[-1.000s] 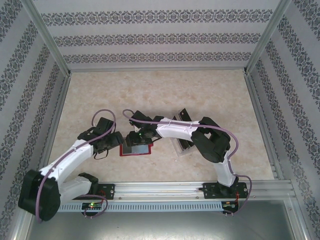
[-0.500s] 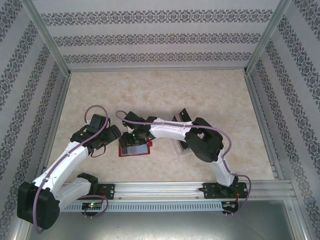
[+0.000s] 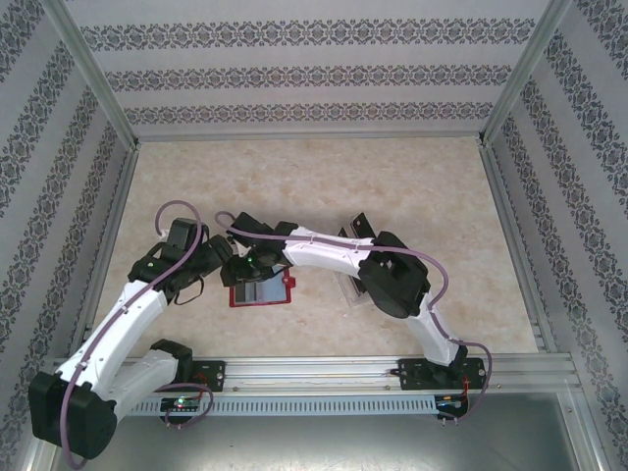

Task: Put the credit cards into the card holder

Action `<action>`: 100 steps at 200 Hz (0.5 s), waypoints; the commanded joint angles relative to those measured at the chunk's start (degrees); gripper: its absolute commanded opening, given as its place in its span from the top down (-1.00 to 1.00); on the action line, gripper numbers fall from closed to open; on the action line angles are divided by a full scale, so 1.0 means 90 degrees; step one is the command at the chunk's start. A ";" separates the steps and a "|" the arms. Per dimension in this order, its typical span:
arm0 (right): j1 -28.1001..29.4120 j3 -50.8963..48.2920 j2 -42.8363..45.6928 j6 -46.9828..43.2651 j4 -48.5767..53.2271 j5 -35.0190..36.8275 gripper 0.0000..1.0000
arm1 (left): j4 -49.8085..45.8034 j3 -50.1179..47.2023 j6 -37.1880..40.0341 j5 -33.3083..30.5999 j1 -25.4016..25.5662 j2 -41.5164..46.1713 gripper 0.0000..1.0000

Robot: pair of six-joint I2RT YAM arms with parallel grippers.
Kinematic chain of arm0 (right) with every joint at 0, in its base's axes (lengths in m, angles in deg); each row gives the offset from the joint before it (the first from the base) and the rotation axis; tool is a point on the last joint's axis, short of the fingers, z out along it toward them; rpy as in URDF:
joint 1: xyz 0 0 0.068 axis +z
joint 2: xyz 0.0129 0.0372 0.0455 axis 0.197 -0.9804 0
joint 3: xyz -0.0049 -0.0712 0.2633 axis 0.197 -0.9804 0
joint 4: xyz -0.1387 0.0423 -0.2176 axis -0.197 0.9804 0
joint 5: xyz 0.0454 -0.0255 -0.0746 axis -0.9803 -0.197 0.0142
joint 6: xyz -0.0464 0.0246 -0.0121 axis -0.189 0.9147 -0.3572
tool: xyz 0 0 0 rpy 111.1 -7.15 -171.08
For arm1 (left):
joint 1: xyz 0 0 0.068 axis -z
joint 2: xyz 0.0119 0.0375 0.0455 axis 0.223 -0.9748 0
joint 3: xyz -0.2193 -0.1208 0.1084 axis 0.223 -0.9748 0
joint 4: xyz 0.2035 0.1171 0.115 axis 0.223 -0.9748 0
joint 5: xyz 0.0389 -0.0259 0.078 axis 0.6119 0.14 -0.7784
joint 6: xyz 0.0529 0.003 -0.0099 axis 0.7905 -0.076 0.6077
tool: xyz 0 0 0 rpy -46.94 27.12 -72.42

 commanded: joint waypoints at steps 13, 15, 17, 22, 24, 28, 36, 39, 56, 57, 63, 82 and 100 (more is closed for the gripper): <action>0.0023 0.0639 -0.0093 -0.0191 0.0142 -0.0056 -0.04 | -0.0546 0.0252 -0.0073 -0.0085 -0.0017 0.0218 -0.66; 0.0017 0.0631 -0.0073 -0.0187 0.0135 -0.0054 -0.04 | -0.0563 0.0254 -0.0079 -0.0094 -0.0022 0.0239 -0.66; 0.0008 0.0626 -0.0051 -0.0190 0.0121 -0.0046 -0.04 | -0.0572 0.0259 -0.0083 -0.0109 -0.0018 0.0257 -0.66; -0.0013 0.0600 0.0020 -0.0192 0.0079 -0.0036 -0.04 | -0.0598 0.0264 -0.0084 -0.0130 -0.0025 0.0308 -0.66; -0.0022 0.0589 0.0043 -0.0194 0.0063 -0.0027 -0.04 | -0.0610 0.0262 -0.0084 -0.0140 -0.0029 0.0323 -0.66; -0.0041 0.0560 0.0089 -0.0191 0.0048 0.0004 -0.04 | -0.0616 0.0260 -0.0083 -0.0151 -0.0034 0.0359 -0.66; -0.0078 0.0507 0.0218 -0.0206 0.0028 0.0045 -0.04 | -0.0655 0.0261 -0.0093 -0.0175 -0.0031 0.0413 -0.66; -0.0090 0.0489 0.0277 -0.0210 0.0011 0.0053 -0.04 | -0.0668 0.0270 -0.0096 -0.0184 -0.0035 0.0432 -0.66; -0.0187 0.0296 0.0621 -0.0240 -0.0055 0.0175 -0.05 | -0.0720 0.0253 -0.0076 -0.0195 -0.0035 0.0454 -0.66; -0.0190 0.0283 0.0647 -0.0240 -0.0059 0.0178 -0.05 | -0.0721 0.0250 -0.0075 -0.0195 -0.0036 0.0456 -0.66; -0.0221 0.0180 0.0774 -0.0254 -0.0071 0.0218 -0.05 | -0.0721 0.0231 -0.0069 -0.0187 -0.0030 0.0450 -0.66; -0.0324 -0.0307 0.1141 -0.0277 -0.0127 0.0361 -0.05 | -0.0640 0.0117 -0.0011 -0.0121 -0.0028 0.0406 -0.66; -0.0480 -0.0936 0.1459 -0.0248 -0.0229 0.0481 -0.05 | -0.0449 -0.0065 0.0084 0.0086 -0.0034 0.0212 -0.66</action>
